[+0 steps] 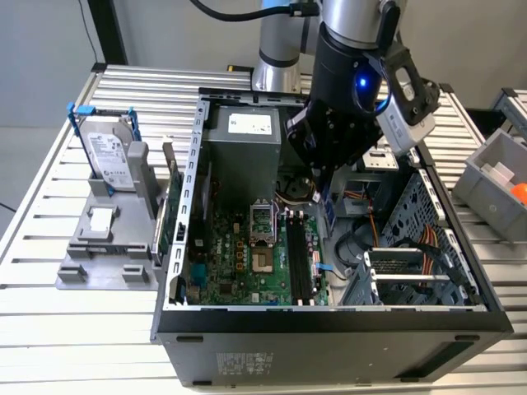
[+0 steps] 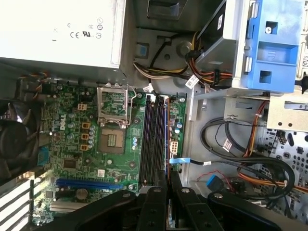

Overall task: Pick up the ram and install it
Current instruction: 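Insert the ram into the slot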

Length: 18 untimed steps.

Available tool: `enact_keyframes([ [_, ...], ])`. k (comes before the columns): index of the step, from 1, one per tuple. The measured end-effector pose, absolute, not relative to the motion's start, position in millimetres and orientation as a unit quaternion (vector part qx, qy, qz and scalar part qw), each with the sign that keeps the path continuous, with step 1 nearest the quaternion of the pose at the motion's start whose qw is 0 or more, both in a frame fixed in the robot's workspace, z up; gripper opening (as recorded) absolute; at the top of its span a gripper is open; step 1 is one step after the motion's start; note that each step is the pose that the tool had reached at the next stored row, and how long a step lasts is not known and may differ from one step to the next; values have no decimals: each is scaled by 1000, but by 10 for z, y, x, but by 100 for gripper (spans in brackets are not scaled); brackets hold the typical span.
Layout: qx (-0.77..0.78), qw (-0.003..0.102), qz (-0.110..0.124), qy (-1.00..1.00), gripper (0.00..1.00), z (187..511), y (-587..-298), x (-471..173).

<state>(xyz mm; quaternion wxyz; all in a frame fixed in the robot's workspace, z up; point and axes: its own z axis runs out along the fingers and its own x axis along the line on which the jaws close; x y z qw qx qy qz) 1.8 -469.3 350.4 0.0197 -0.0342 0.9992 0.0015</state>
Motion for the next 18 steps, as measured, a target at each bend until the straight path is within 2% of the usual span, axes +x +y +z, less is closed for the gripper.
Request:
enact_keyframes([
  [18,-34,20,2,999,0,3472,-4693,19],
])
